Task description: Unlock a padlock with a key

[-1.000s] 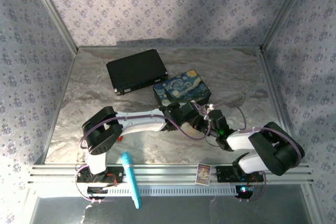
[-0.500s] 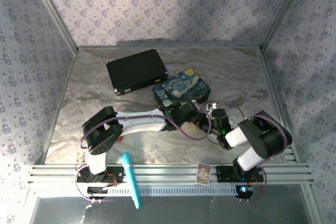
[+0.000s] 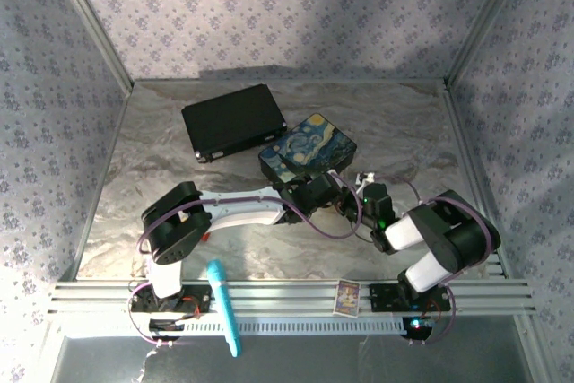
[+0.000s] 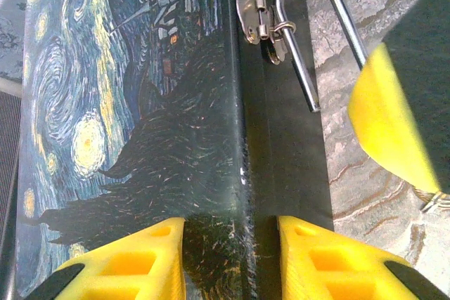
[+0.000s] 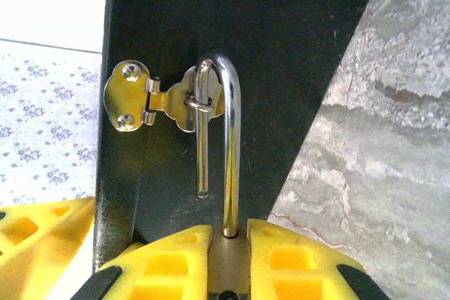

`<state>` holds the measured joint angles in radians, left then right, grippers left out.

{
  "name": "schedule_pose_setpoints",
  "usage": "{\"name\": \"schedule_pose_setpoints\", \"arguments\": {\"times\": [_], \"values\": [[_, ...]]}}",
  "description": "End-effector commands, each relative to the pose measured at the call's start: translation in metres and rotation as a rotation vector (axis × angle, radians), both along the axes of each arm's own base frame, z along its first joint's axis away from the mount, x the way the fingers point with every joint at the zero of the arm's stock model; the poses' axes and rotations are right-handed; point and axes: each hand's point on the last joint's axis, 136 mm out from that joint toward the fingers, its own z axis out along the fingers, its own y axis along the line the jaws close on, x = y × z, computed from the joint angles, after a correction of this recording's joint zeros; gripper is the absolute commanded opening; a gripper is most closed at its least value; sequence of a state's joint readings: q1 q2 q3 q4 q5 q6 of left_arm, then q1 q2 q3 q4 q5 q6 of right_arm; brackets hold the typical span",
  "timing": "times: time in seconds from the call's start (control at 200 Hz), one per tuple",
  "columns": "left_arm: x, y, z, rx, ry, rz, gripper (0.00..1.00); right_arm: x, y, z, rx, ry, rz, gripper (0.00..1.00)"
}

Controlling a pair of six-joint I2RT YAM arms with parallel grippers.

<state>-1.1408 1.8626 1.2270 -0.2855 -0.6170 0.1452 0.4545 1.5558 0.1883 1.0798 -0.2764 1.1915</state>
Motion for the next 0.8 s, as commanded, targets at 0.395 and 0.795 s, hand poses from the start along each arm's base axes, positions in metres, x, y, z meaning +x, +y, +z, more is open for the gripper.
{"name": "schedule_pose_setpoints", "arguments": {"times": [0.395, 0.795], "values": [[-0.069, 0.083, -0.103, 0.395, 0.361, -0.034, 0.33, 0.049, -0.027, 0.024, -0.009, -0.095, -0.141, 0.0], [-0.025, 0.096, -0.068, 0.386, 0.218, 0.076, 0.4, -0.031, 0.006, -0.022, -0.045, 0.148, 0.275, 0.0]]}}
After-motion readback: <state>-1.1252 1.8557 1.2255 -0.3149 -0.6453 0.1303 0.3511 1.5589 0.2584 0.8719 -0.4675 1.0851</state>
